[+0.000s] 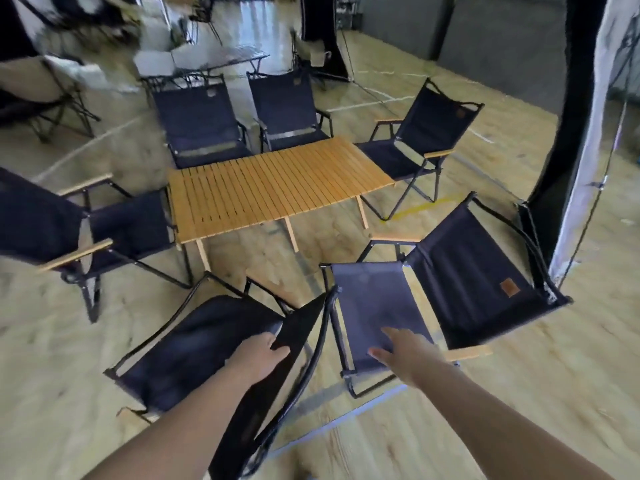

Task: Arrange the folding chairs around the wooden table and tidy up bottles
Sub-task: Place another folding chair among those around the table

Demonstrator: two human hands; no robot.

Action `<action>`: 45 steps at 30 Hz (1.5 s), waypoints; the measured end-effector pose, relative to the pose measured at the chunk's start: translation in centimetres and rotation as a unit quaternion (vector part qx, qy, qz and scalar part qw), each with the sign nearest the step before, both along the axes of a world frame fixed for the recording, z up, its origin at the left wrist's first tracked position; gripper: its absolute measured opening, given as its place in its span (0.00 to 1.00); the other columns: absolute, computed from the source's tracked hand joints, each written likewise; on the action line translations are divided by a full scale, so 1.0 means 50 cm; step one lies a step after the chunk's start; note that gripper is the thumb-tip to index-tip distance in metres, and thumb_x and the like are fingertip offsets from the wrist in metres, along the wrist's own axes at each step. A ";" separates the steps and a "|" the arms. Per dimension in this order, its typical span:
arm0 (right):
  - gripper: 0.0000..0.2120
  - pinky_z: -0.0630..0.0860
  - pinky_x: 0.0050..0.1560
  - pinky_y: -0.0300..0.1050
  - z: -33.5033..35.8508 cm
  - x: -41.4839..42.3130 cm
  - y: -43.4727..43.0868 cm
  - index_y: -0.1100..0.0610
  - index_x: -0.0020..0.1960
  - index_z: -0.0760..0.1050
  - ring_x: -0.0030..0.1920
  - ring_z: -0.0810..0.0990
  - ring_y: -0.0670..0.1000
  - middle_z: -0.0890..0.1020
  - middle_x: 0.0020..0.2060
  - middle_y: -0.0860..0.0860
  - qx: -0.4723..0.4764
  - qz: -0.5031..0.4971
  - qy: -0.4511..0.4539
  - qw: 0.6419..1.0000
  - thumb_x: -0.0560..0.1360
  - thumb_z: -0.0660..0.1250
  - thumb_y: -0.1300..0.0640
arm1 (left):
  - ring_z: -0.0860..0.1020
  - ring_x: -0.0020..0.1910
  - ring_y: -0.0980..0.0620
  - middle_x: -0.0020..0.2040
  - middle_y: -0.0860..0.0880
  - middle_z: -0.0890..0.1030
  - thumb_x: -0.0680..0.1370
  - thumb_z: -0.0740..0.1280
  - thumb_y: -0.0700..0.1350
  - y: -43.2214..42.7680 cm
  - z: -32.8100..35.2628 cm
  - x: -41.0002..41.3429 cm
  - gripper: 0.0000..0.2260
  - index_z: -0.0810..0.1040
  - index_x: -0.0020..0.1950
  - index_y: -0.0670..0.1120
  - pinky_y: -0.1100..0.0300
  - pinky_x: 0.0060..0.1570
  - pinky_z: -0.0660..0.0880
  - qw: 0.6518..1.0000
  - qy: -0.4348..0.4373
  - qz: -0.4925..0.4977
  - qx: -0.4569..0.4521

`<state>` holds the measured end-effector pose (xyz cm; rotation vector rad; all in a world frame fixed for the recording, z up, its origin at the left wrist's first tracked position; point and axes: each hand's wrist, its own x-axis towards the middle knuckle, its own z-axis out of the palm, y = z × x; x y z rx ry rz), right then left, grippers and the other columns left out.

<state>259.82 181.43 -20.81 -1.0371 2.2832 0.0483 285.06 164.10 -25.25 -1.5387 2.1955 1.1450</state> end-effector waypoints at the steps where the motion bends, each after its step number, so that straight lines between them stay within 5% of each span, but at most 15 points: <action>1: 0.36 0.67 0.69 0.61 0.001 -0.010 -0.024 0.43 0.79 0.58 0.71 0.69 0.56 0.69 0.74 0.47 0.001 0.016 -0.001 1.000 0.76 0.58 0.29 | 0.73 0.68 0.47 0.70 0.48 0.74 0.77 0.63 0.61 -0.002 0.003 -0.004 0.29 0.69 0.73 0.47 0.54 0.66 0.70 1.000 0.001 0.009 -0.009; 7: 0.35 0.62 0.73 0.59 -0.002 -0.035 -0.159 0.46 0.79 0.57 0.74 0.65 0.58 0.64 0.77 0.50 0.013 0.206 0.020 0.978 0.78 0.57 0.32 | 0.73 0.68 0.48 0.70 0.50 0.73 0.76 0.63 0.65 0.024 -0.004 0.013 0.33 0.67 0.75 0.49 0.58 0.62 0.70 0.995 -0.011 0.101 0.017; 15: 0.38 0.60 0.75 0.53 -0.032 -0.026 -0.301 0.50 0.81 0.53 0.77 0.60 0.56 0.57 0.79 0.52 0.057 0.512 0.031 0.857 0.77 0.65 0.39 | 0.69 0.71 0.49 0.74 0.51 0.68 0.69 0.67 0.69 0.186 -0.080 0.000 0.39 0.65 0.76 0.53 0.54 0.71 0.65 0.939 -0.016 0.326 0.105; 20: 0.35 0.64 0.72 0.55 -0.084 0.001 -0.338 0.50 0.79 0.59 0.73 0.65 0.57 0.65 0.75 0.52 0.054 0.603 0.029 0.795 0.76 0.66 0.40 | 0.59 0.76 0.56 0.74 0.59 0.66 0.74 0.63 0.67 0.257 -0.111 -0.033 0.29 0.67 0.73 0.59 0.42 0.74 0.39 0.921 -0.097 0.378 0.008; 26: 0.42 0.55 0.75 0.61 -0.165 0.015 -0.387 0.46 0.80 0.54 0.76 0.60 0.60 0.62 0.77 0.52 0.123 0.647 0.092 0.747 0.72 0.59 0.28 | 0.51 0.77 0.57 0.76 0.59 0.58 0.77 0.62 0.63 0.281 -0.124 -0.060 0.27 0.64 0.74 0.59 0.30 0.70 0.48 0.901 -0.089 0.425 -0.016; 29: 0.43 0.60 0.72 0.58 -0.186 0.004 -0.390 0.44 0.80 0.52 0.73 0.66 0.61 0.68 0.73 0.55 0.154 0.655 0.126 0.729 0.72 0.53 0.23 | 0.50 0.77 0.56 0.77 0.59 0.58 0.79 0.61 0.61 0.276 -0.131 -0.063 0.24 0.64 0.74 0.59 0.29 0.69 0.49 0.903 -0.107 0.415 -0.015; 36: 0.41 0.68 0.66 0.55 -0.187 -0.008 -0.385 0.46 0.79 0.56 0.68 0.70 0.61 0.73 0.69 0.56 0.145 0.655 0.136 0.729 0.73 0.51 0.24 | 0.52 0.77 0.50 0.77 0.56 0.59 0.81 0.58 0.61 0.261 -0.131 -0.054 0.23 0.61 0.75 0.62 0.35 0.71 0.52 0.927 -0.132 0.350 -0.007; 45: 0.39 0.67 0.67 0.54 -0.181 -0.018 -0.396 0.46 0.79 0.56 0.70 0.68 0.60 0.73 0.69 0.55 0.171 0.575 0.088 0.795 0.75 0.53 0.26 | 0.50 0.78 0.49 0.78 0.56 0.59 0.79 0.59 0.64 0.145 -0.127 -0.010 0.25 0.62 0.75 0.63 0.33 0.72 0.50 0.955 -0.162 0.247 -0.011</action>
